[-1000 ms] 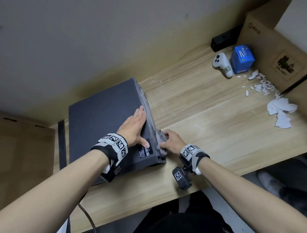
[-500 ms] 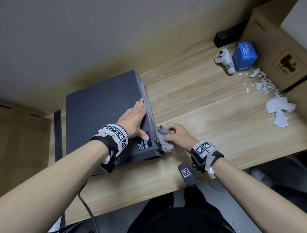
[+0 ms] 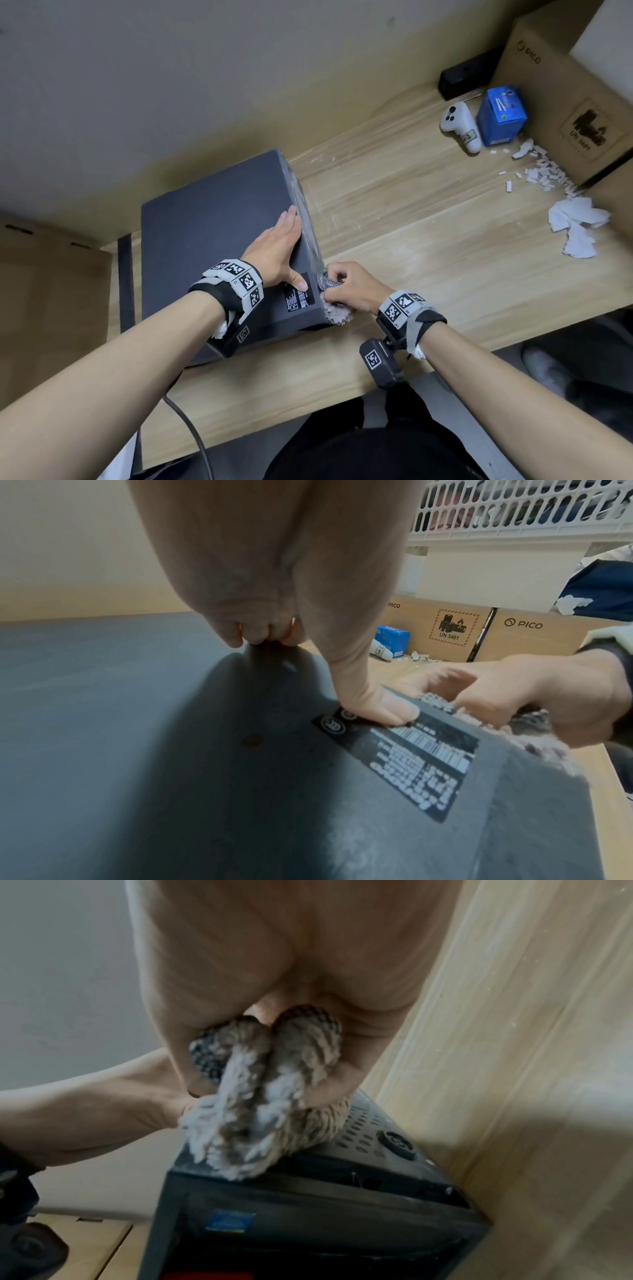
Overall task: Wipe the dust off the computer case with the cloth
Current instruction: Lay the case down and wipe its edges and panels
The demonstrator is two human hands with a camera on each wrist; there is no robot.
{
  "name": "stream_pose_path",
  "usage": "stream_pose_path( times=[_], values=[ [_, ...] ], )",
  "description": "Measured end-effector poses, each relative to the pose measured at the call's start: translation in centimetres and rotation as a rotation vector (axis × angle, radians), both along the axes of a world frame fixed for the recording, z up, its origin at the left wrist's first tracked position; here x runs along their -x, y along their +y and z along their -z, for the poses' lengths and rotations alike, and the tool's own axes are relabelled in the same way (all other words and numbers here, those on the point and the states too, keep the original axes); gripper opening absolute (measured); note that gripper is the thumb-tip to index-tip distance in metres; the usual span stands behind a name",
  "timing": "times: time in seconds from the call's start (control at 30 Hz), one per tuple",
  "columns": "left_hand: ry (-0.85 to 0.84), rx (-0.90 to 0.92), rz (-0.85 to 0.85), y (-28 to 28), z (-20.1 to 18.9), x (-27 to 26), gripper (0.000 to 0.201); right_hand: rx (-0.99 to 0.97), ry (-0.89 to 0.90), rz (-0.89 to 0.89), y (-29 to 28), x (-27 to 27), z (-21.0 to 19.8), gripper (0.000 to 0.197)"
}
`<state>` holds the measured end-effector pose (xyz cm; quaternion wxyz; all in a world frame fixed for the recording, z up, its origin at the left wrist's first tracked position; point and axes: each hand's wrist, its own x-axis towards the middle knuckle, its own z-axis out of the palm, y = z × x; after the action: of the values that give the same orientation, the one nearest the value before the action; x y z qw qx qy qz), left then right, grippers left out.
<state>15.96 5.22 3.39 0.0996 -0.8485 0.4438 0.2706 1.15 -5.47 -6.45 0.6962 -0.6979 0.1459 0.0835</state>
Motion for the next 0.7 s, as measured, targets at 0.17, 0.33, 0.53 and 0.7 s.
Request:
stream_pose_path(
  times=[0.17,0.33,0.53,0.7],
  values=[
    [-0.003,-0.023,0.004,0.0,0.0,0.0,0.144,-0.040,0.129,-0.026,-1.9,0.5,0.0,0.023],
    [0.002,-0.017,-0.002,0.1,0.0,-0.1,0.143,-0.142,0.097,0.133,-1.4,0.9,0.4,0.008],
    [0.002,0.007,-0.006,0.0,0.2,0.0,0.143,0.118,0.000,0.157,0.1,1.1,1.0,0.024],
    [0.000,0.006,-0.016,0.0,0.2,0.0,0.145,0.420,-0.048,0.104,0.6,1.2,-0.2,0.037]
  ],
)
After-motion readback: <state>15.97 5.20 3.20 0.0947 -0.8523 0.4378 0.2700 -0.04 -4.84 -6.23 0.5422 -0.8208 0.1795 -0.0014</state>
